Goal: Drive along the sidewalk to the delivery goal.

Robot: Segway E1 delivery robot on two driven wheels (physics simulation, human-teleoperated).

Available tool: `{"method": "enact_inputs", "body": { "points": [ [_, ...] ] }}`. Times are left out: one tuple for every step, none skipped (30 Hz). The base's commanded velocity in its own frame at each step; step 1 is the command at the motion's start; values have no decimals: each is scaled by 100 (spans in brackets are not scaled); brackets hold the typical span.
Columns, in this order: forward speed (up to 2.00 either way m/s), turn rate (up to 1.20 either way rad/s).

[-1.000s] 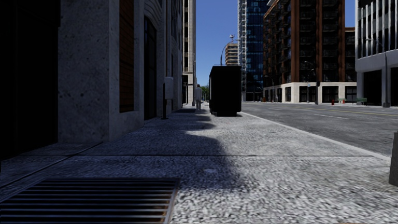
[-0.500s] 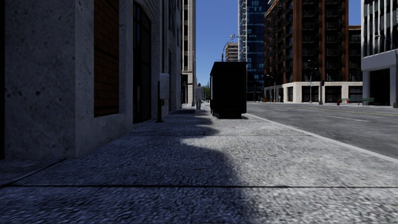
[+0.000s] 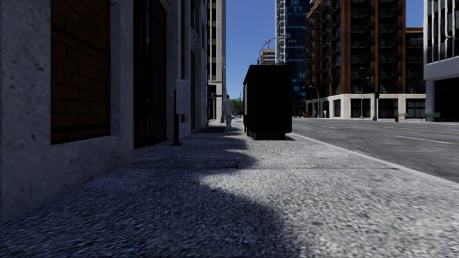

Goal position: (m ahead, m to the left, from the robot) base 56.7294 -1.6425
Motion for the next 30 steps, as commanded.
{"method": "enact_inputs", "body": {
  "points": [
    [200,0],
    [200,0],
    [200,0],
    [200,0],
    [200,0],
    [200,0],
    [200,0],
    [200,0],
    [200,0],
    [200,0],
    [200,0],
    [200,0],
    [200,0],
    [200,0],
    [200,0],
    [200,0],
    [200,0],
    [200,0],
    [200,0],
    [200,0],
    [200,0],
    [200,0],
    [200,0],
    [200,0],
    [200,0],
    [200,0],
    [200,0],
    [200,0],
    [200,0],
    [200,0]
  ]
}}
